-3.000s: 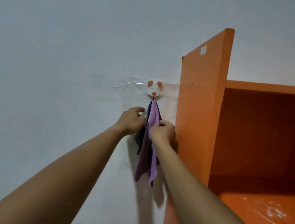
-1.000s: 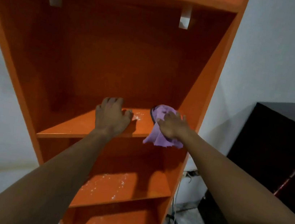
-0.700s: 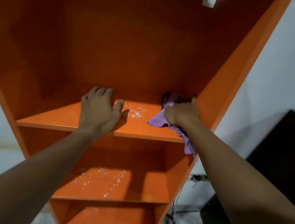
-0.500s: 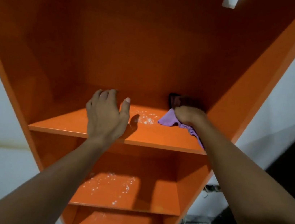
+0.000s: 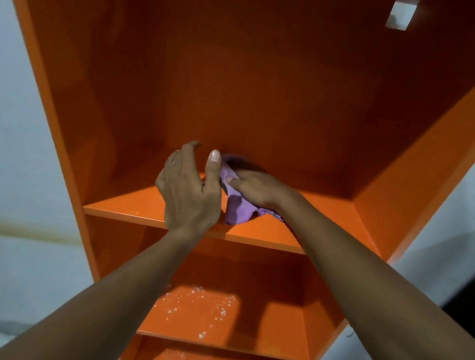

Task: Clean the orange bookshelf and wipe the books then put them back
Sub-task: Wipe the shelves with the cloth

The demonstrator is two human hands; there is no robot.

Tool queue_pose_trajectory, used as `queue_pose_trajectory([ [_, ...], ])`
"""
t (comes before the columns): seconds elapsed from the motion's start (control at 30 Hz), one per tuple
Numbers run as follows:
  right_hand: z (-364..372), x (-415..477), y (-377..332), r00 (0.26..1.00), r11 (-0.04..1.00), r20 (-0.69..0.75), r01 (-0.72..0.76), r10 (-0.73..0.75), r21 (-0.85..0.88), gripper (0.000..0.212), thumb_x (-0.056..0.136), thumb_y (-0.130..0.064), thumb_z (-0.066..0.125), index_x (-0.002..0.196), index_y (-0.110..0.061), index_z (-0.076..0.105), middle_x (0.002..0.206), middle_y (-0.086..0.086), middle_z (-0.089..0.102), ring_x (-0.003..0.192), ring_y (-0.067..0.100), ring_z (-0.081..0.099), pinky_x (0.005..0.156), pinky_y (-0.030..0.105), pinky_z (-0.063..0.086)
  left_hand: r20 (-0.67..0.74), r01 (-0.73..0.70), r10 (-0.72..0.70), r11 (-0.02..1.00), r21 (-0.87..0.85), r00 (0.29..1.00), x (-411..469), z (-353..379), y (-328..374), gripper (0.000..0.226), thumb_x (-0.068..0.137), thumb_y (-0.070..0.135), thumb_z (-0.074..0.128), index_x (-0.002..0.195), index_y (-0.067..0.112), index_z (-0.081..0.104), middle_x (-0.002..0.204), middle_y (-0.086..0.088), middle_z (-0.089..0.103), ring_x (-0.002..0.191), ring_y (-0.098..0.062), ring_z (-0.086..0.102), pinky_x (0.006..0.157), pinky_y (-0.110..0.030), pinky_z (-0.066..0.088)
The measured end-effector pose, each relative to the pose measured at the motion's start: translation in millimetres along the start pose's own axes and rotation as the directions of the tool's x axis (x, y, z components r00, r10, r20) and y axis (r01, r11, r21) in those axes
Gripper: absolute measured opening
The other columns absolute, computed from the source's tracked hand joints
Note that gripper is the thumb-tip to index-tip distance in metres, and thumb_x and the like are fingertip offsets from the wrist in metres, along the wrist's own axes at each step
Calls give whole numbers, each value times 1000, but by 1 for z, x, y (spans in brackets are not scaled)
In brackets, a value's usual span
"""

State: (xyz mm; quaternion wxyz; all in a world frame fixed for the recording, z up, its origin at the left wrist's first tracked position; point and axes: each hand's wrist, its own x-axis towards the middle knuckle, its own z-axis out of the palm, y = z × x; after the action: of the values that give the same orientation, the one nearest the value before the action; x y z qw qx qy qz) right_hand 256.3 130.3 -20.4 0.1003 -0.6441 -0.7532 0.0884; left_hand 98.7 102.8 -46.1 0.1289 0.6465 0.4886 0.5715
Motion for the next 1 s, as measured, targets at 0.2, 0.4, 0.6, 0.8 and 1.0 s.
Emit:
queue_pose_trajectory([
  [0.2, 15, -53, -33, 988, 977, -29, 154, -151, 150, 31, 108, -34, 43, 134, -29, 59, 148, -10, 53, 132, 12, 48, 110, 38, 39, -62, -24, 10, 974, -225, 998, 3, -8, -1, 55, 100, 51, 34, 131, 12, 57, 129, -7, 61, 123, -23, 51, 96, -28, 34],
  [0.4, 40, -103, -47, 958, 970, -166, 242, -235, 27, 39, 104, -27, 47, 142, -23, 56, 150, -3, 55, 136, 18, 49, 109, 40, 40, -176, 14, -12, 1000, 13, 984, -4, -50, -10, 38, 99, 31, 49, 132, 15, 57, 131, -6, 60, 127, -23, 50, 99, -31, 35],
  [0.6, 63, -120, -64, 757, 850, -434, 524, -488, -41, 35, 80, 0, 48, 105, -8, 72, 114, 7, 71, 105, 30, 66, 86, 44, 54, -341, 230, -137, 941, 249, 930, -8, -98, -19, 40, 86, 29, 66, 121, 17, 51, 126, -8, 52, 121, -29, 49, 98, -41, 41],
  [0.8, 33, -95, -92, 649, 849, -693, 518, -314, 101, 36, 72, 6, 55, 101, -5, 73, 106, 11, 70, 98, 21, 61, 87, 23, 46, -336, 553, -483, 818, 158, 809, -2, -128, -33, 44, 87, 25, 65, 124, 15, 45, 134, -11, 48, 127, -33, 40, 102, -43, 37],
  [1.0, 20, -28, -60, 773, 910, -603, 84, 197, 406, 38, 87, -3, 50, 122, -4, 67, 121, 20, 66, 109, 37, 60, 85, 35, 44, -82, 513, -509, 829, 224, 857, 1, -139, -72, 30, 98, 31, 55, 123, 19, 64, 121, -7, 69, 112, -37, 60, 101, -53, 49],
])
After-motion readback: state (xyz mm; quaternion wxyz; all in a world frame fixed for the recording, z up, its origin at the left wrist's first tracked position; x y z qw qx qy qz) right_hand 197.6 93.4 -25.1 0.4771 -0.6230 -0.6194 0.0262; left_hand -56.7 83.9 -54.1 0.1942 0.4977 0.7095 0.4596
